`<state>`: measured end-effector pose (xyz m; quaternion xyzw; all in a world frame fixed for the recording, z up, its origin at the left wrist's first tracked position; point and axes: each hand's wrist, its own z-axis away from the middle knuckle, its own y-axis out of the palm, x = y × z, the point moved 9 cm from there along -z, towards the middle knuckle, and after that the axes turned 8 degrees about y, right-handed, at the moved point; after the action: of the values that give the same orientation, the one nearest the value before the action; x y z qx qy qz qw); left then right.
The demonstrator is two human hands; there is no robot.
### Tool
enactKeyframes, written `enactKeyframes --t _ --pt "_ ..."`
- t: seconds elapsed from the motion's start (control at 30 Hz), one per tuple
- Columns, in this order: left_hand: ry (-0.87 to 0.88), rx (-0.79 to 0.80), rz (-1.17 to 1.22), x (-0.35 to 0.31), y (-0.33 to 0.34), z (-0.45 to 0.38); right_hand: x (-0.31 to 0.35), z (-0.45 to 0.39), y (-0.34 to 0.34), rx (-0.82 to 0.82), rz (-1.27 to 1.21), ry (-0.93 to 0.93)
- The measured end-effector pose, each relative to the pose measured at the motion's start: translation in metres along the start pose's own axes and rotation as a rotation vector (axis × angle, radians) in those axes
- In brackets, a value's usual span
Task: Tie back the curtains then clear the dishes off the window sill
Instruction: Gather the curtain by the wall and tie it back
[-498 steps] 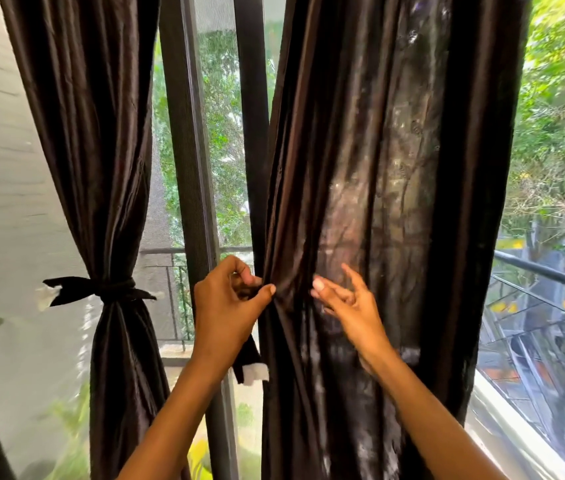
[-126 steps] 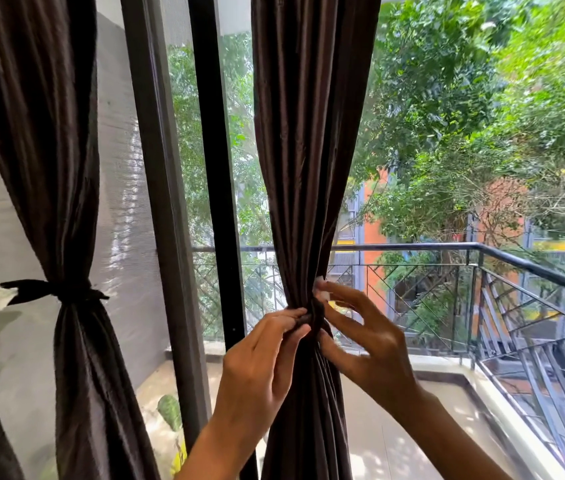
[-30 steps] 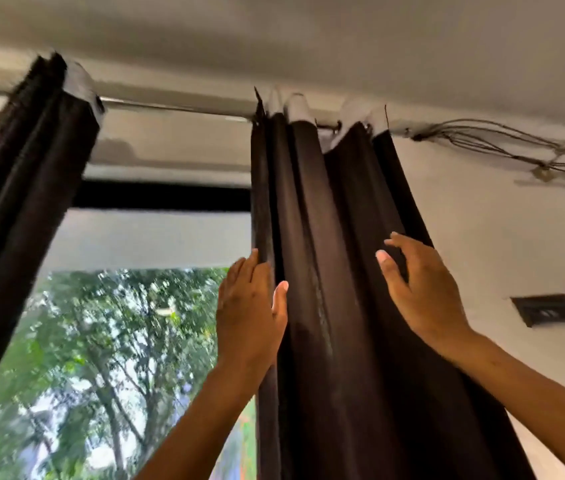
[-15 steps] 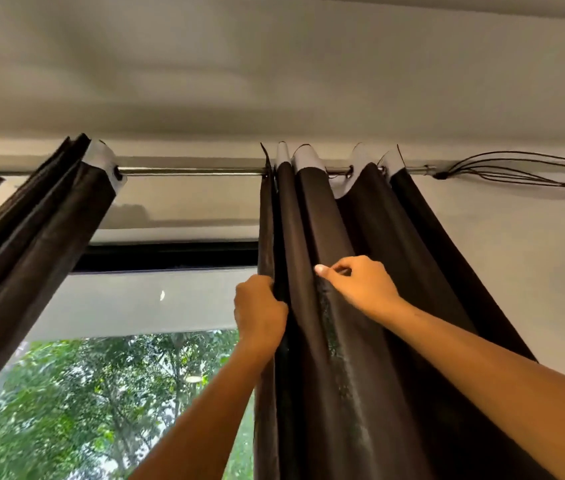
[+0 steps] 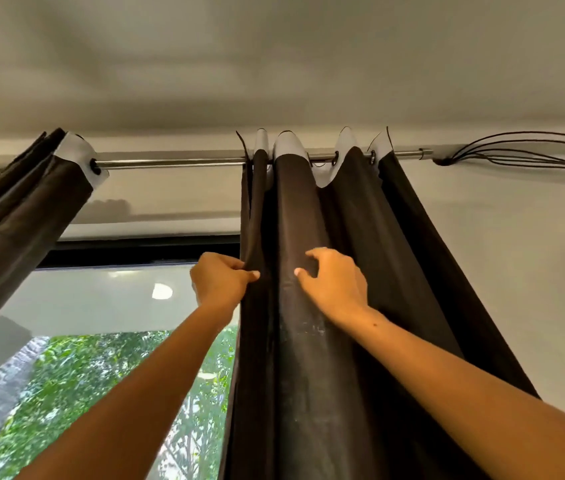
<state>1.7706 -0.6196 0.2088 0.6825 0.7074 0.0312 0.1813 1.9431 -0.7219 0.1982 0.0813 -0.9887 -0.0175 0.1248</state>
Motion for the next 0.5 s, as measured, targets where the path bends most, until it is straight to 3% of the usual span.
enactKeyframes --t 0.13,0.3,0.5 --pt "0.064 -0.073 -0.122 -0.007 -0.013 0.007 -0.030 -0.014 0.017 0.217 -0.218 0.217" --pt "0.120 -0.054 -0.163 -0.011 -0.022 0.005 -0.006 -0.020 0.015 0.148 -0.151 0.149" --pt "0.070 0.082 0.135 0.004 -0.017 -0.002 0.047 -0.019 0.025 0.226 -0.120 0.006"
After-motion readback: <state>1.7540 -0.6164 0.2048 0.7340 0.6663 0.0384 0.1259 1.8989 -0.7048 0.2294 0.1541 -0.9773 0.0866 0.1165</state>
